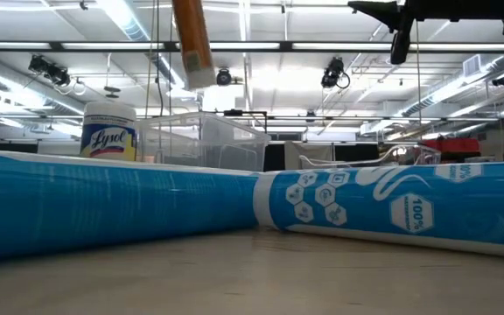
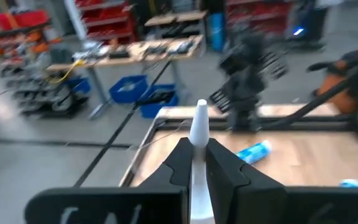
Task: Pick & place silicon tubes, Sealant and Lysol wipes
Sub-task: Put the bottom orange sealant into the left transparent bin
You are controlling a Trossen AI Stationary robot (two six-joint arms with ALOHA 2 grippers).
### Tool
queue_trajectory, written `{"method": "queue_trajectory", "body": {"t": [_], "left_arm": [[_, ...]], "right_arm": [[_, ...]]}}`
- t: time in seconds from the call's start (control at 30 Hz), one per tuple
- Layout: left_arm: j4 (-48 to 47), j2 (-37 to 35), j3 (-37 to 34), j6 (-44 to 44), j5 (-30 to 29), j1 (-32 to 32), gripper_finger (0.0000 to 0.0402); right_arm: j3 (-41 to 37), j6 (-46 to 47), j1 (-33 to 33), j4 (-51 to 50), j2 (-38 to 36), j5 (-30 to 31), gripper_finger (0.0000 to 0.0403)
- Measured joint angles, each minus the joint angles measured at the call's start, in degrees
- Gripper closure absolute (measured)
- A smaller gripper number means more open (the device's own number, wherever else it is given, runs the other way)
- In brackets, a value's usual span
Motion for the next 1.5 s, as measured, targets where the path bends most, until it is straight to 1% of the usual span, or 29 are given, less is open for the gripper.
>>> {"method": "queue_trajectory", "body": {"t": [0.2, 0.4, 0.5, 0.63, 0.73, 1.0, 1.27, 1.37, 1.5], "left_arm": [[2.89, 7.41, -0.02, 2.81, -0.07, 7.92, 0.0381], [10.11, 14.26, -0.04, 6.14, -0.01, 14.36, 0.0383], [12.53, 17.17, -0.04, 5.68, 1.76, 17.06, 0.0383], [11.43, 20.24, -0.04, 1.83, 3.54, 19.81, 0.0383], [10.21, 21.90, -0.13, 1.29, 4.15, 20.72, 0.0383], [11.72, 24.85, -0.25, 2.65, 4.16, 22.11, 0.0383], [17.48, 24.36, -7.47, 2.56, 4.01, 22.15, 0.0383], [21.62, 24.24, -9.50, 2.57, 3.80, 22.40, 0.0383], [23.62, 24.33, -11.29, 2.59, 3.70, 23.21, 0.0383]], "right_arm": [[0.00, -0.04, 0.01, -0.97, 0.01, -0.10, 0.0318], [-0.02, 0.06, 0.02, -2.09, 0.01, -1.63, 0.0318], [-0.02, -0.27, 0.02, -2.15, 0.01, -2.01, 0.0318], [-0.02, -0.43, 0.02, -2.40, 0.01, -2.01, 0.0318], [-0.02, -0.91, 0.02, -2.73, -0.01, -2.01, 0.0318], [-0.02, -2.38, 0.02, -2.77, 0.01, -2.01, 0.0318], [-0.02, -2.35, 0.02, -3.50, 0.01, -2.01, 0.0318], [-0.02, -2.32, 0.02, -3.54, 0.01, -2.01, 0.0318], [-0.02, -1.68, 0.02, -3.69, 0.01, -2.01, 0.0318]]}}
